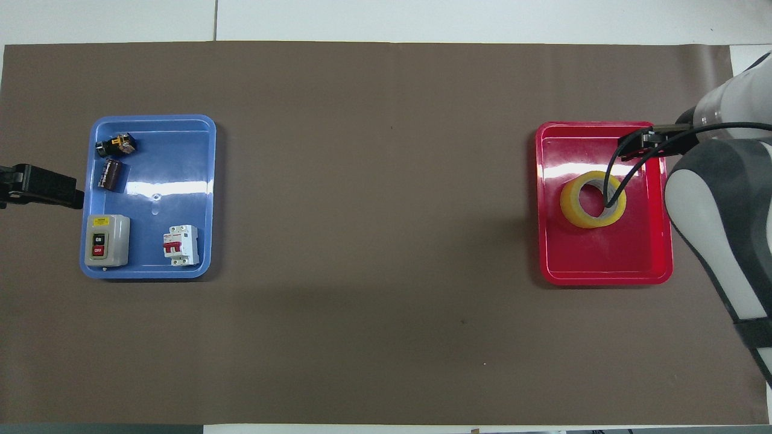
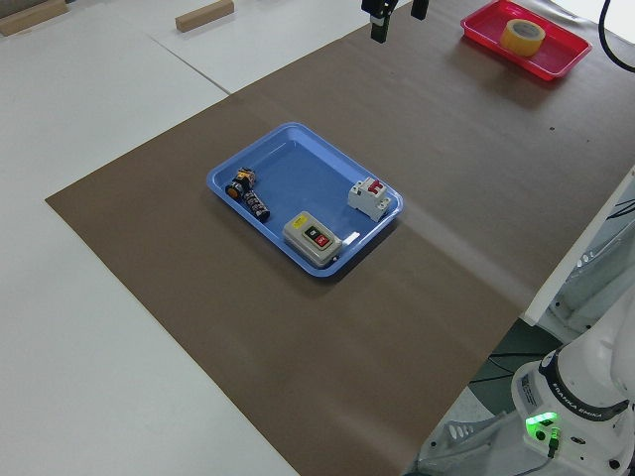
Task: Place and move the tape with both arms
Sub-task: 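Open the right gripper and withdraw it from the tape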
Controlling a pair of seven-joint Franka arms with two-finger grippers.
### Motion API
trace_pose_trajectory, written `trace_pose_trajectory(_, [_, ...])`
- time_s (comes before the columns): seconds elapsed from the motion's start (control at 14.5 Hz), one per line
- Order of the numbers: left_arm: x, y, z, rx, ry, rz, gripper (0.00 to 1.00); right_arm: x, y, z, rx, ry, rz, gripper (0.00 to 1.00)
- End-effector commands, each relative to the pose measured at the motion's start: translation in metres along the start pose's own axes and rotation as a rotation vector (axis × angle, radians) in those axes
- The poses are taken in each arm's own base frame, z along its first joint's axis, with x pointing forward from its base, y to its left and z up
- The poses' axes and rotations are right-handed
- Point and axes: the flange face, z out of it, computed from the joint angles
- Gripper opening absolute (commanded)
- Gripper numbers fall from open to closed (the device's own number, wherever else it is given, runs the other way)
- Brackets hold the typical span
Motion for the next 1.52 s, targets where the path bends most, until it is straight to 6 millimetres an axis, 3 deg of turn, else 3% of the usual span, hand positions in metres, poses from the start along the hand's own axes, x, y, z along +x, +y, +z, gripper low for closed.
trace_pose_trajectory(0.0, [-0.005, -0.003, -0.004, -0.017, 0.017, 0.0, 1.0, -0.028, 0.014, -0.052, 0.002, -0.012, 0.031, 1.0])
trace_pose_trajectory(0.28, [-0.005, -0.003, -0.004, -0.017, 0.017, 0.0, 1.0, -0.044, 0.02, -0.112, 0.038, -0.063, 0.032, 1.0])
trace_pose_trajectory(0.69, [-0.005, -0.003, -0.004, -0.017, 0.017, 0.0, 1.0, -0.043, 0.013, -0.113, 0.051, -0.059, -0.043, 1.0])
trace_pose_trajectory(0.97, [-0.005, -0.003, -0.004, -0.017, 0.017, 0.0, 1.0, -0.048, -0.01, -0.113, 0.049, -0.059, -0.085, 1.0])
trace_pose_trajectory(1.45, [-0.005, -0.003, -0.004, -0.017, 0.017, 0.0, 1.0, -0.046, -0.008, -0.111, 0.073, -0.064, -0.078, 1.0])
